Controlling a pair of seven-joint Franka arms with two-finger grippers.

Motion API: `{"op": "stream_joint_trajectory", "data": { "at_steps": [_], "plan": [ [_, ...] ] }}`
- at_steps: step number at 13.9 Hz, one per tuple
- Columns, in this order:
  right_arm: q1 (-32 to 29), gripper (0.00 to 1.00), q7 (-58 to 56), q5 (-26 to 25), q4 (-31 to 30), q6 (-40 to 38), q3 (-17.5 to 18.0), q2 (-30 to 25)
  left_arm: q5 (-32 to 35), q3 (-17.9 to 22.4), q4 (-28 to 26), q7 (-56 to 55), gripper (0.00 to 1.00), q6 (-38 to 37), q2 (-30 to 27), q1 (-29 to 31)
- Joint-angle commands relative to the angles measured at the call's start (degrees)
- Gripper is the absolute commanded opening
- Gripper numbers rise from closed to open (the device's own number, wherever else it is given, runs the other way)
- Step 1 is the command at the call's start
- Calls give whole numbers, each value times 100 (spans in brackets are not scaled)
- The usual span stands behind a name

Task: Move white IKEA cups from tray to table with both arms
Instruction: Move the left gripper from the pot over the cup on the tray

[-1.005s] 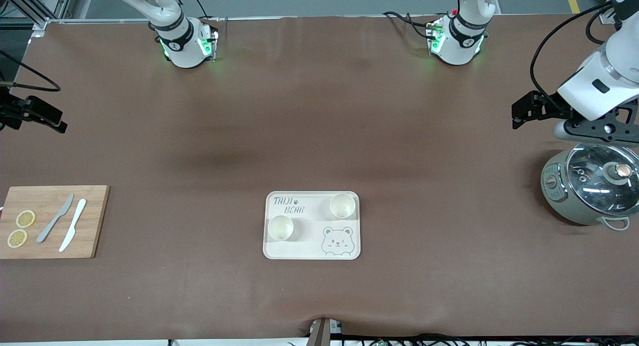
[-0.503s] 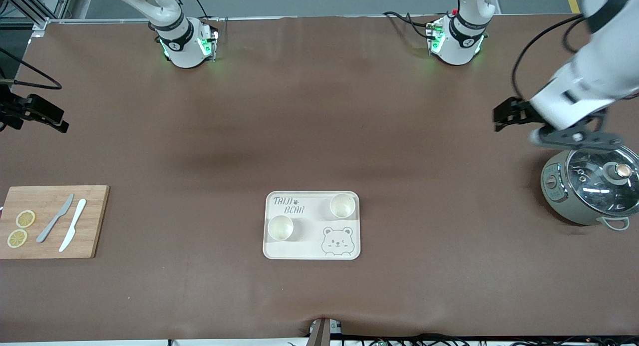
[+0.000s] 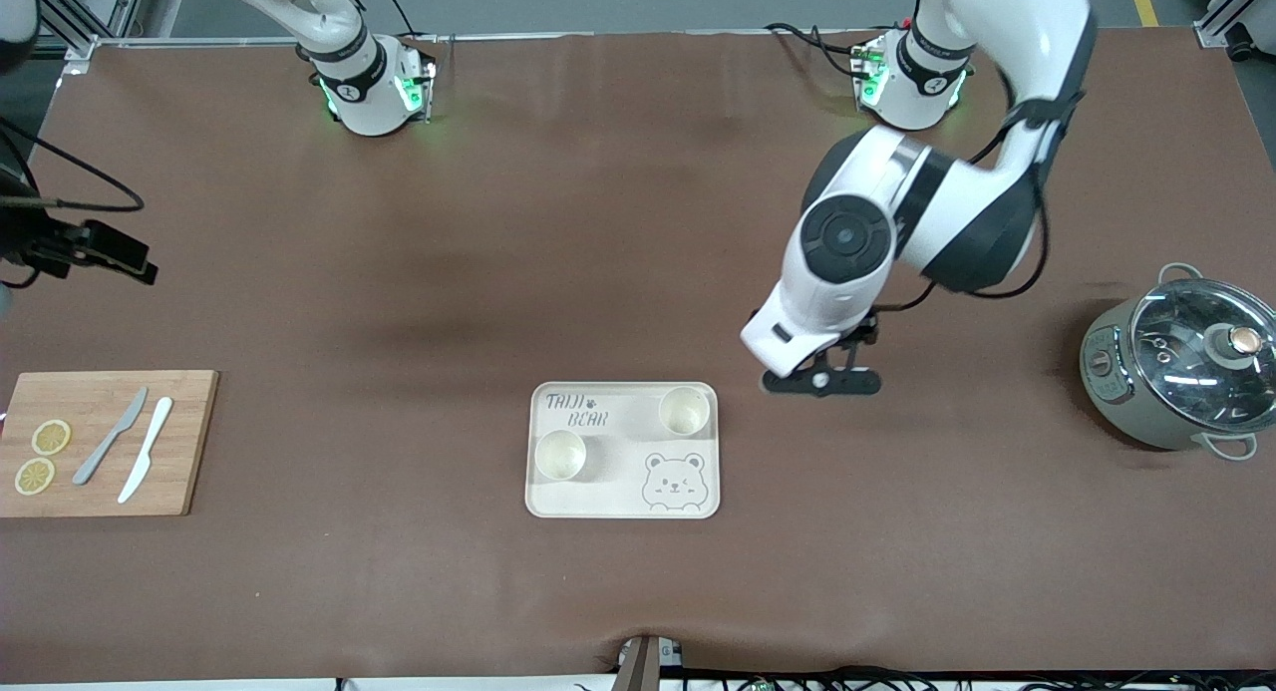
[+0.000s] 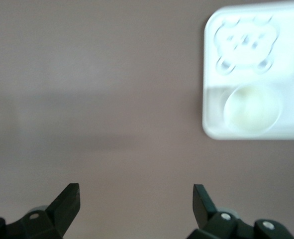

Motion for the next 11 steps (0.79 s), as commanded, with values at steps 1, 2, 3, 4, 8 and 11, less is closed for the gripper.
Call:
{"op": "stream_joint_trajectory", "data": {
  "at_steps": [1,2,3,4,8,11],
  "plan": [
    [149,100,36,111,127,14,17,223,-60,-54,312,-214,100,408,292,54],
    [202,100,89,129,127,153,17,293,-130,-54,321,-241,100,610,415,19],
    [263,100,229,225,127,312,17,390,-192,-54,356,-250,100,786,538,1],
    [325,100,404,365,127,452,17,513,-245,-45,356,-293,100,997,652,-51],
    [527,100,923,804,162,1032,17,1049,-272,-36,356,-443,100,1797,1039,-113],
    [755,100,1388,1165,162,1638,17,1488,-298,-27,348,-434,100,2062,1198,-174]
  ]
}}
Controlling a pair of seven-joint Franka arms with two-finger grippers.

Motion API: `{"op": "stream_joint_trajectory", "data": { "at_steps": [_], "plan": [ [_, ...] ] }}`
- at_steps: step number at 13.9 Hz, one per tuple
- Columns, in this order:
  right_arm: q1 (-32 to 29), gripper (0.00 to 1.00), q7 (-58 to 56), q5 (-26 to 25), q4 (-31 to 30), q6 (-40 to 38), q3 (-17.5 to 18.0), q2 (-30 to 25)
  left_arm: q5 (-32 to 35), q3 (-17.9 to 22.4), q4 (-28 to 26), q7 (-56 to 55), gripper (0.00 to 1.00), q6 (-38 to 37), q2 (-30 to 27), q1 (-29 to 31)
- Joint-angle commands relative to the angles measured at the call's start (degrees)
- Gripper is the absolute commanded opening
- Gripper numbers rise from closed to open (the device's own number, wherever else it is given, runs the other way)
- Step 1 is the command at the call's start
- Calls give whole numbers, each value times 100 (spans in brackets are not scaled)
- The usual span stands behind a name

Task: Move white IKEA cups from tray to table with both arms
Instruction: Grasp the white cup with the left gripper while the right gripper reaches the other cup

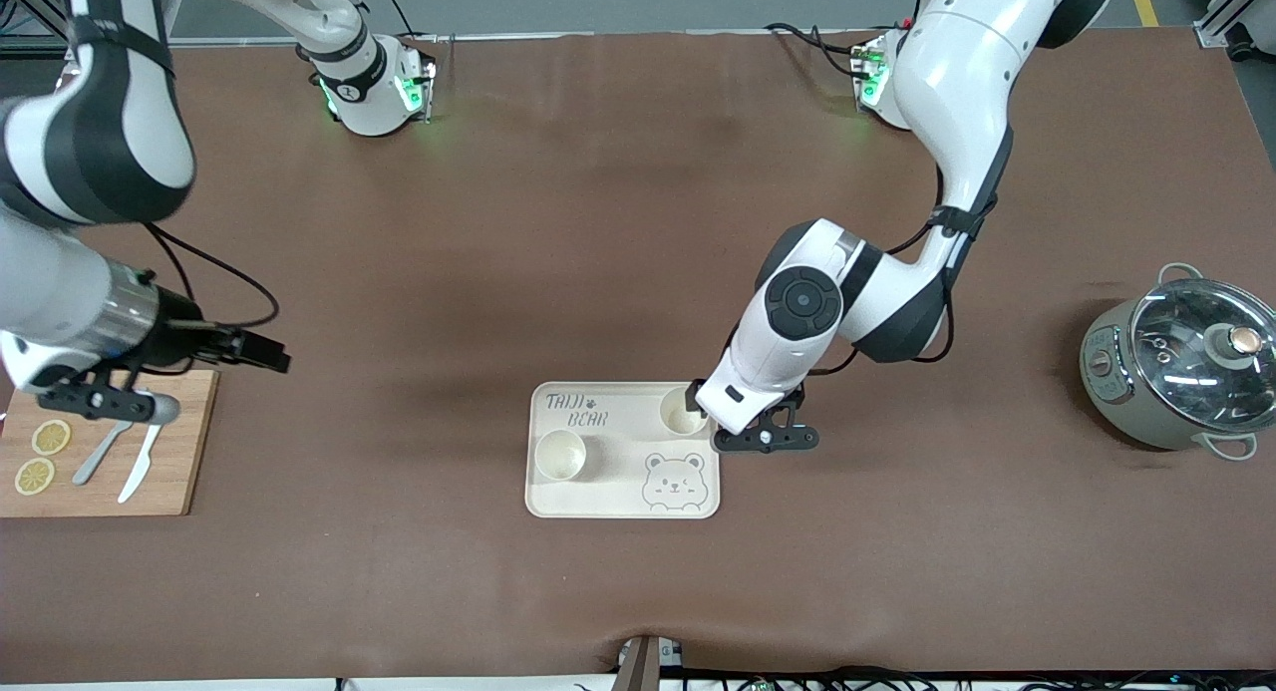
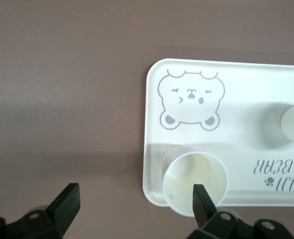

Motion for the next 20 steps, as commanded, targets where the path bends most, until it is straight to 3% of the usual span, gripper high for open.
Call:
{"op": "stream_joint_trajectory", "data": {
  "at_steps": [1,11,20],
  "plan": [
    [234,100,502,314,157,448,-25,445,-76,28,189,-75,100,127,207,-154],
    [1359,100,1733,306,315,3007,-25,2115,-14,450,180,-50,100,1296,770,-594],
    [2036,100,2384,218,1229,3070,-78,3047,-14,459,136,66,100,1543,788,-603]
  ]
}}
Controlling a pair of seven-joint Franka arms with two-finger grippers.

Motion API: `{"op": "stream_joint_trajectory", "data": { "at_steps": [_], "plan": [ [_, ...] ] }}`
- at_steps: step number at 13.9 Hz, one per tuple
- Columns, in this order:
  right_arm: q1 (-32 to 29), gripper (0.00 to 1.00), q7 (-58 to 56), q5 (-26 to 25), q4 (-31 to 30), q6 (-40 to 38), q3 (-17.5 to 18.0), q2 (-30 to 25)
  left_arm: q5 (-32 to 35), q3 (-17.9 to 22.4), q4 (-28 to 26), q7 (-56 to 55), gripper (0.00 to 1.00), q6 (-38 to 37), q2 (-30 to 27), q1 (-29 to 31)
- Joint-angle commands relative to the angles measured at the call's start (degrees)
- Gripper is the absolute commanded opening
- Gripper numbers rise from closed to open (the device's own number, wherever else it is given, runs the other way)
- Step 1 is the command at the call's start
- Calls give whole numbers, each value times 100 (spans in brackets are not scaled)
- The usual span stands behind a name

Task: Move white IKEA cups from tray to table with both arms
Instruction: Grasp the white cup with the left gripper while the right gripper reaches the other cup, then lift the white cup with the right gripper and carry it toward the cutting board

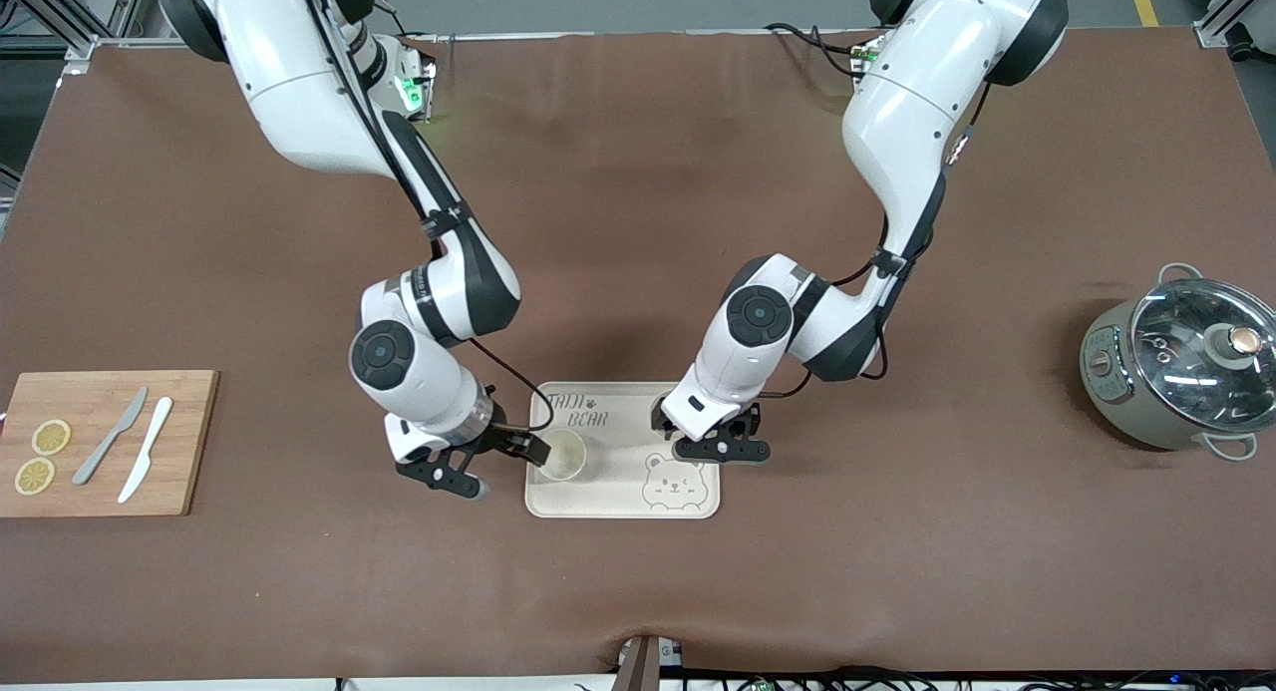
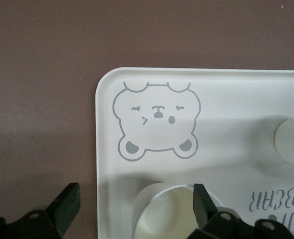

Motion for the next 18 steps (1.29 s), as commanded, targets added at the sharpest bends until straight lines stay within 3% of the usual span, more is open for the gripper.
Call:
{"op": "stream_joint_trajectory", "data": {
  "at_steps": [1,3,4,6,8,12,18],
  "plan": [
    [141,100,101,-65,438,-67,-91,376,-5,61,81,9,100,20,-7,-72],
    [150,100,92,-468,438,-58,-82,429,4,61,81,18,100,20,-25,-71],
    [150,93,66,-575,438,-67,-82,429,4,61,63,35,100,20,-25,-63],
    [168,66,40,-664,438,-84,-82,429,4,61,28,35,100,11,-60,-63],
    [168,53,75,-655,438,-93,-73,438,4,34,-68,18,100,-59,-156,-63],
    [221,0,92,-664,446,-84,-73,429,-48,-27,-165,88,100,-479,-429,34],
    [107,0,198,-673,631,-277,-100,376,-66,-27,-350,334,100,-701,-570,60]
  ]
}}
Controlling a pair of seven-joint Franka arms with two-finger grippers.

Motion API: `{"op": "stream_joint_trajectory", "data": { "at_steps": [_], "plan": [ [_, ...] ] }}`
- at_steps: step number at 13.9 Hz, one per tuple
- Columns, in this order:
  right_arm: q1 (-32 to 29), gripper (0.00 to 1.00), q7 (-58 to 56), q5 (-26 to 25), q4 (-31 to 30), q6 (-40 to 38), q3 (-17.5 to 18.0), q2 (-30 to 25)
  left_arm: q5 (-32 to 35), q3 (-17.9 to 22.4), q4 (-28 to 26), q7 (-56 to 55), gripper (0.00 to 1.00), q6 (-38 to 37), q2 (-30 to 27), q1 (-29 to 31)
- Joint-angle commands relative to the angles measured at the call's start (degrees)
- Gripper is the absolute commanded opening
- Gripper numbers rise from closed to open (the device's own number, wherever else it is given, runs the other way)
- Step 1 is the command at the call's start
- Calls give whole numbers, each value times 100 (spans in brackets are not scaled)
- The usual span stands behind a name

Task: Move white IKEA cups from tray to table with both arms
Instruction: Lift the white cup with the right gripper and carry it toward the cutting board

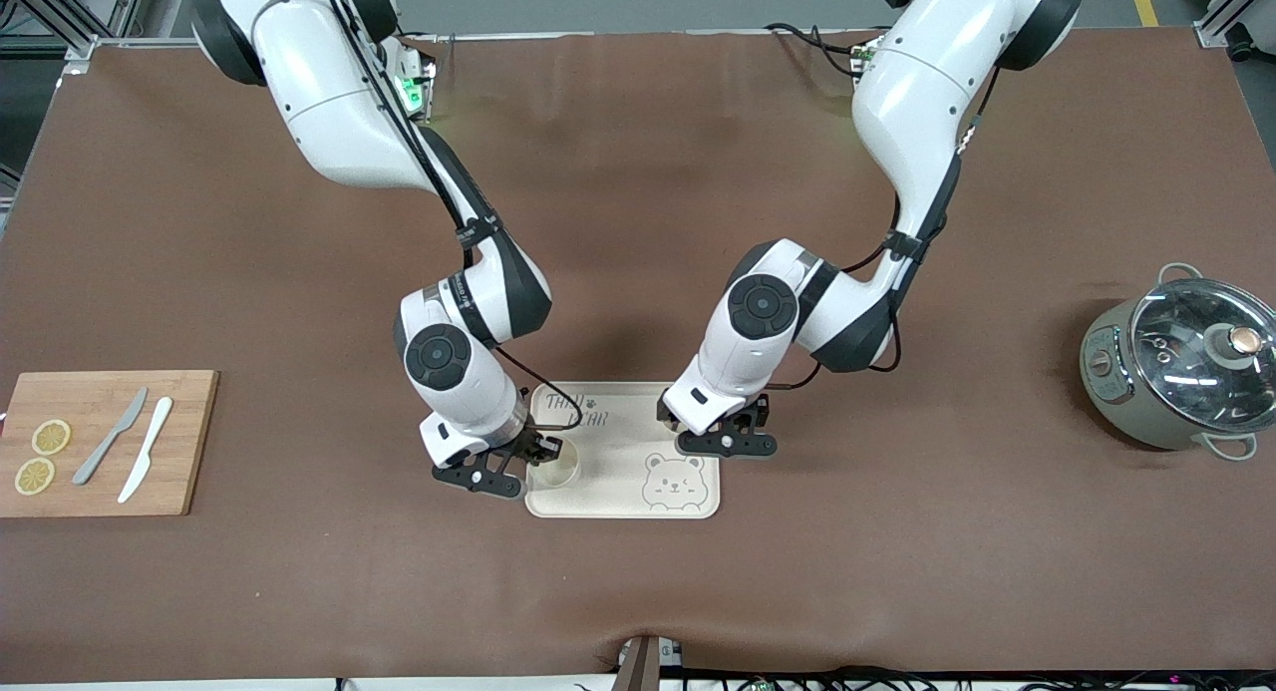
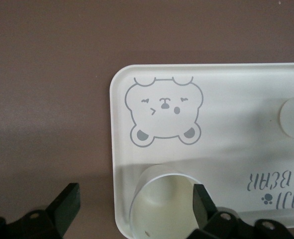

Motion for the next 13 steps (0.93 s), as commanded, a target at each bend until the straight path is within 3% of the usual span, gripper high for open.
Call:
{"op": "stream_joint_trajectory", "data": {
  "at_steps": [1,6,13],
  "plan": [
    [-147,0,-80,-72,340,-329,-87,18,-57,-2,-342,157,100,-45,-211,18],
    [-796,0,-1564,-37,535,-954,-123,-157,-5,7,-536,140,100,-1,-229,-34],
    [-1895,0,-3761,42,518,-954,-87,-140,127,33,-518,52,100,175,-88,-105]
  ]
}}
